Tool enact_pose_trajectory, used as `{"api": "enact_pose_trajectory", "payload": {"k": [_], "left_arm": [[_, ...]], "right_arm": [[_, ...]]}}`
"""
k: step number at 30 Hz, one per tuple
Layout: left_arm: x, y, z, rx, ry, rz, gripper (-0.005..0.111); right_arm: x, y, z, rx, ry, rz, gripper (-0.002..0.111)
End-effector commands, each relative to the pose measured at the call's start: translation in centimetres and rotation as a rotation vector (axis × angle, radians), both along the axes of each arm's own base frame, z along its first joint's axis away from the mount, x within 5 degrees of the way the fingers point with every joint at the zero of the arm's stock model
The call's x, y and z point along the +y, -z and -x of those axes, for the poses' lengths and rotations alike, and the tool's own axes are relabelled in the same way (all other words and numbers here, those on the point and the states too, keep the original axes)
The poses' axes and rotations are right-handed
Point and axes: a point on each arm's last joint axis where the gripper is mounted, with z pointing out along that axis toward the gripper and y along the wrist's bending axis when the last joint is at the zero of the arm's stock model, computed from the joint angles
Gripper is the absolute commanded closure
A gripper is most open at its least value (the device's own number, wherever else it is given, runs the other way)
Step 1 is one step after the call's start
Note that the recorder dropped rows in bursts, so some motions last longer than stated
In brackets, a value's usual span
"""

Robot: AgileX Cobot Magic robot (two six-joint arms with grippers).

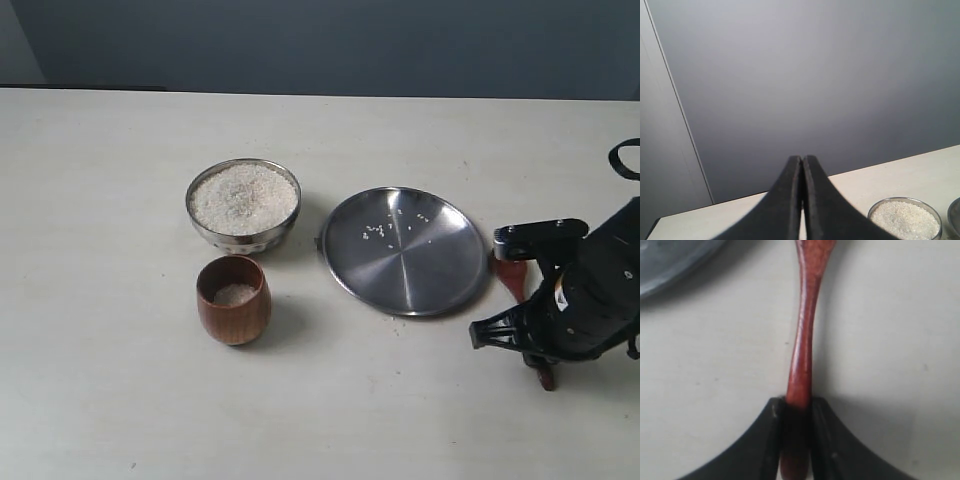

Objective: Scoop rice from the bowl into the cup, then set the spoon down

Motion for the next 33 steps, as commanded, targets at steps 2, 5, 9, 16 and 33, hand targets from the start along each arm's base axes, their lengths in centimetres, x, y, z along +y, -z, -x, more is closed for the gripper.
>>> {"api": "enact_pose_trajectory", "payload": {"k": [2,5,9,16,33], "left_arm": [[0.0,-0.1,0.1,-0.007,-0.004,0.000,0.106],[0.0,-0.1,0.1,-0.007,-0.004,0.000,0.106],[0.0,-0.1,0.1,-0.007,-0.004,0.000,0.106],[0.0,-0.1,0.1,-0.007,-0.004,0.000,0.106],[0.0,-0.1,0.1,-0.007,-0.004,0.000,0.106]], "right_arm": [[-1.1,-2.0,0.2,-0.092,0.027,0.072,0.108],[-1.4,-3.2,0.0,-0.123,0.014,0.104,0.108],[-1.6,-4.7,-0.6,-0.143,0.012,0.146,0.108],[0.0,-7.9,-1.8,-0.165,-0.194,0.214,0.108],[12.3,-15.0,-5.3,-0.234,-0.613,0.562,0.109]]}}
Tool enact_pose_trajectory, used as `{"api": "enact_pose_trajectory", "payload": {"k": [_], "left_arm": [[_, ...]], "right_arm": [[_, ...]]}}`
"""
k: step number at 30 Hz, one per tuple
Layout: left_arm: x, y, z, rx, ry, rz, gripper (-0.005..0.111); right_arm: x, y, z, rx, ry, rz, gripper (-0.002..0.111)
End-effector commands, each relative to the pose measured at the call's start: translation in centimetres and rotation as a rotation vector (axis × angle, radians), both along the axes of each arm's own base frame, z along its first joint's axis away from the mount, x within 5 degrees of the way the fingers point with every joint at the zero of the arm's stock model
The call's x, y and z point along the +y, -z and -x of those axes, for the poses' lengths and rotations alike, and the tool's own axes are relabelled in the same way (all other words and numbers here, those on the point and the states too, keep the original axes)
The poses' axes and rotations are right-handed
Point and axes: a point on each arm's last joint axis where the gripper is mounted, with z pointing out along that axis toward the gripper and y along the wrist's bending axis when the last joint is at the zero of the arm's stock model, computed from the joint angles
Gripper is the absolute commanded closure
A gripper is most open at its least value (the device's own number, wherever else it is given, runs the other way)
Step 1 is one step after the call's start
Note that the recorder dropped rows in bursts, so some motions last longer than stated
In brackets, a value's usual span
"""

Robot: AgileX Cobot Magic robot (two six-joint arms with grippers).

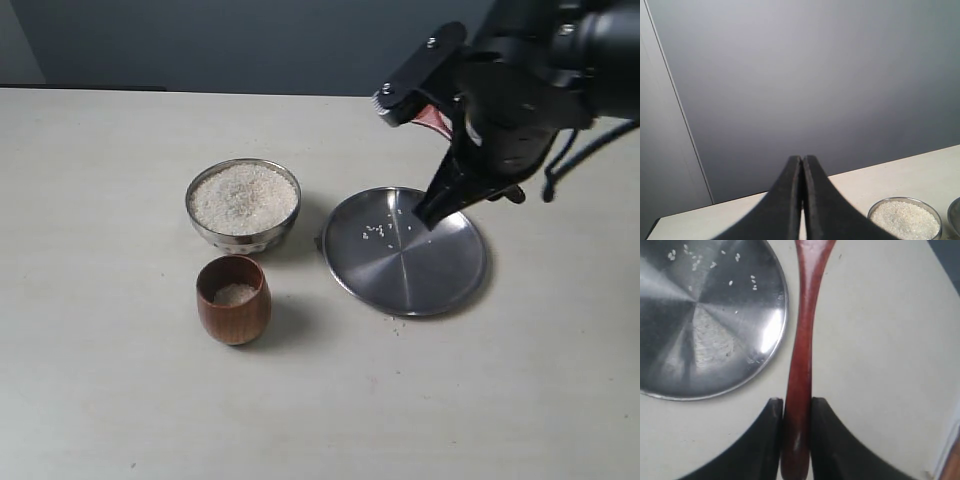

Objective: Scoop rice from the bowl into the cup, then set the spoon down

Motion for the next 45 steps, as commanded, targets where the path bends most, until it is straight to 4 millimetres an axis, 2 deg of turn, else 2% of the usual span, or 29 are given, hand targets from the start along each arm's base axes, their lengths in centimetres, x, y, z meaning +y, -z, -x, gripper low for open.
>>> {"api": "enact_pose_trajectory", "payload": {"k": [1,6,12,15,20,24,26,30,31,33,37,41,45], "left_arm": [[0.0,-0.1,0.1,-0.007,-0.004,0.000,0.106],[0.0,-0.1,0.1,-0.007,-0.004,0.000,0.106],[0.0,-0.1,0.1,-0.007,-0.004,0.000,0.106],[0.0,-0.1,0.1,-0.007,-0.004,0.000,0.106],[0.0,-0.1,0.1,-0.007,-0.004,0.000,0.106],[0.0,-0.1,0.1,-0.007,-0.004,0.000,0.106],[0.0,-0.1,0.1,-0.007,-0.004,0.000,0.106],[0.0,-0.1,0.1,-0.007,-0.004,0.000,0.106],[0.0,-0.1,0.1,-0.007,-0.004,0.000,0.106],[0.0,-0.1,0.1,-0.007,-0.004,0.000,0.106],[0.0,-0.1,0.1,-0.006,-0.007,-0.003,0.106],[0.0,-0.1,0.1,-0.006,-0.007,-0.003,0.106],[0.0,-0.1,0.1,-0.006,-0.007,-0.003,0.106]], "right_arm": [[3.4,0.0,-0.8,-0.018,-0.067,0.202,0.109],[8.4,1.8,-1.8,-0.091,-0.240,0.377,0.109],[12.5,4.5,-1.6,-0.133,-0.378,0.502,0.109],[13.5,6.1,-1.9,-0.125,-0.397,0.532,0.109],[14.3,7.5,-2.4,-0.123,-0.412,0.564,0.109],[14.5,7.8,-2.6,-0.127,-0.394,0.547,0.109],[14.3,7.1,-2.5,-0.173,-0.298,0.450,0.109],[12.2,4.9,-2.8,-0.111,-0.085,0.225,0.109],[10.3,3.3,-3.2,-0.047,0.037,0.093,0.109],[8.3,1.9,-3.8,0.008,0.136,-0.013,0.109],[3.0,-0.8,-4.8,0.062,0.282,-0.138,0.109],[-2.6,-0.7,-3.7,0.095,0.406,-0.123,0.109],[-7.4,2.2,-2.2,0.101,0.460,-0.197,0.109]]}}
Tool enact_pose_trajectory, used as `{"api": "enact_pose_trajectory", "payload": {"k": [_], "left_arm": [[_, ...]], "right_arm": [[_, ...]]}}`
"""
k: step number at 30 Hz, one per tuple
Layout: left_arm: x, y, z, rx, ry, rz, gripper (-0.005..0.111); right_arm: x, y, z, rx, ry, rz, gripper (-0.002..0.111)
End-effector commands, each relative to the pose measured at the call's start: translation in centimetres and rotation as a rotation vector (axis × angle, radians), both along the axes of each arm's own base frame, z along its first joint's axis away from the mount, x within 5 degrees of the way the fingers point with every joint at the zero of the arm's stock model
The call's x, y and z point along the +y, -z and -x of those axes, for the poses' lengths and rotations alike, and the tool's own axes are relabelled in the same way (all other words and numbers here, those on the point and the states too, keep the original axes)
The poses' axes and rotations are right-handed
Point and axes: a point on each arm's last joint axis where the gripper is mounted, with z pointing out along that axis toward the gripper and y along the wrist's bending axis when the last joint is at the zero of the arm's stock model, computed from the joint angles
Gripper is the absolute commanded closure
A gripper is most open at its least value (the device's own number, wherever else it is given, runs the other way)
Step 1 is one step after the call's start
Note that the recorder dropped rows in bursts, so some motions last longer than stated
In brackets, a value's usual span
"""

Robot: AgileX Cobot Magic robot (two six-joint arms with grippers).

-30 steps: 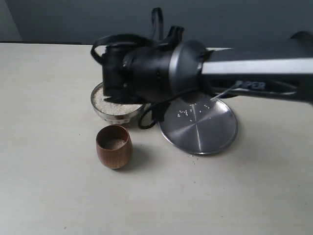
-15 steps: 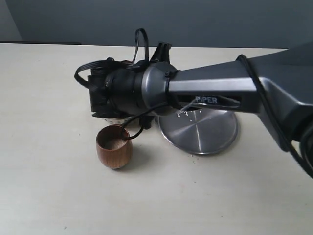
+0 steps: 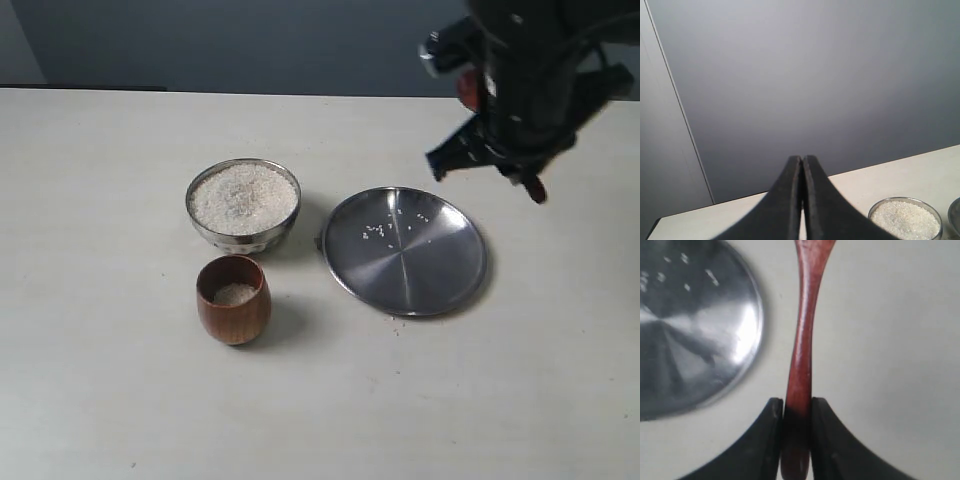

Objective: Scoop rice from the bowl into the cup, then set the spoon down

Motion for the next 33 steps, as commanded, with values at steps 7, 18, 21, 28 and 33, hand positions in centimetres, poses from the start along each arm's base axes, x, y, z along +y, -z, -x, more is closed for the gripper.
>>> {"api": "enact_pose_trajectory", "payload": {"k": [7,18,21,28,33], "left_arm": [[0.0,-0.2,0.1,-0.008,-0.005,-0.001,0.106],[0.0,-0.2,0.1,-0.008,-0.005,-0.001,0.106],[0.0,-0.2,0.1,-0.008,-0.005,-0.001,0.106],[0.0,-0.2,0.1,-0.008,-0.005,-0.001,0.106],[0.0,-0.2,0.1,-0.008,-0.005,-0.001,0.106]], "right_arm": [[-10.4,11.1,5.0,-0.038,0.178,-0.288,0.109],[-9.9,16.4,4.1,-0.034,0.211,-0.395,0.109],[-9.8,16.3,4.0,-0.051,0.204,-0.405,0.104],[-9.8,14.8,3.9,-0.109,0.188,-0.421,0.065],[-9.9,11.8,5.6,-0.248,0.126,-0.464,0.074]]}}
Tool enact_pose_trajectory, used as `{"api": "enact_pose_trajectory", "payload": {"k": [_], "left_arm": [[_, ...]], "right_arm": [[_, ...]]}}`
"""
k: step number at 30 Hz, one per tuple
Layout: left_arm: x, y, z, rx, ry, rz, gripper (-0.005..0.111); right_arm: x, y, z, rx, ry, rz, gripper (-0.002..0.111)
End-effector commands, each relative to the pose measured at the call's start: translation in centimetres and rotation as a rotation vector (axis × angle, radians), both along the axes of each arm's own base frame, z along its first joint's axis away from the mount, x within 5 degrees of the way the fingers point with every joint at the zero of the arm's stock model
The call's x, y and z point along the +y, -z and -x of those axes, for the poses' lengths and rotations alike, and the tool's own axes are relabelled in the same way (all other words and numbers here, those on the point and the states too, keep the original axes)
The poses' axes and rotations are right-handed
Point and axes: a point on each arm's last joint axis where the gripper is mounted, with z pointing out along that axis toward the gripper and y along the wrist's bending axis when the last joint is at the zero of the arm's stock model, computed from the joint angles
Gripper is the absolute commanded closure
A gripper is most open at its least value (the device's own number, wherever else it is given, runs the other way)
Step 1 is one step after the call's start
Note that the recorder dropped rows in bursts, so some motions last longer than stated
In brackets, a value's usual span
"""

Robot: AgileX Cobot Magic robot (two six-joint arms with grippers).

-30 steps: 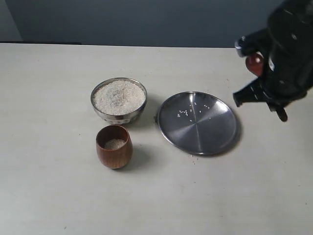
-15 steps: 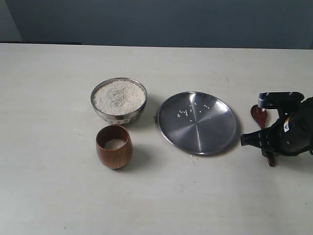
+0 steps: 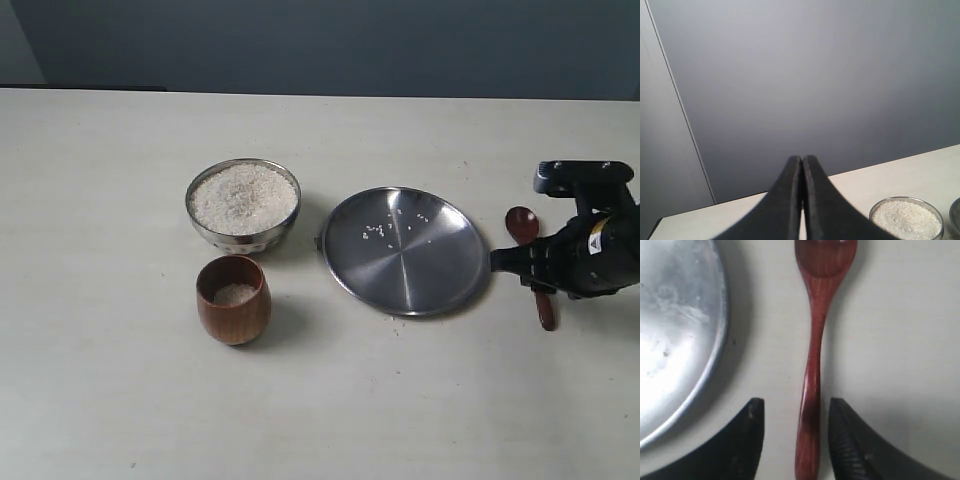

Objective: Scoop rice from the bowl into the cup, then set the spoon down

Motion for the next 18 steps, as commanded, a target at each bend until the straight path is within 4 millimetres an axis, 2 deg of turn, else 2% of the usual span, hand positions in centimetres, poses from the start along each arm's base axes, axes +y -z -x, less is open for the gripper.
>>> {"api": "enact_pose_trajectory", "payload": {"k": [1,2,4,11,18], "left_arm": [[0.0,-0.2,0.1,-0.008,-0.003,0.002,0.106],[0.0,-0.2,0.1,-0.008,-0.003,0.002,0.106],[0.0,-0.2,0.1,-0.008,-0.003,0.002,0.106],[0.0,-0.2,0.1,-0.008,-0.003,0.002,0.106],[0.0,-0.2,0.1,-0.008,-0.003,0.002,0.106]], "right_arm": [[-0.2,-1.4,1.7,-0.103,-0.029,-0.022,0.077],[-0.2,-1.6,2.4,-0.124,-0.036,-0.030,0.084],[-0.3,-1.5,3.0,-0.139,-0.045,-0.038,0.090],[-0.2,0.1,5.2,-0.163,-0.089,-0.066,0.109],[-1.0,0.3,5.4,-0.191,-0.050,-0.051,0.109]]}}
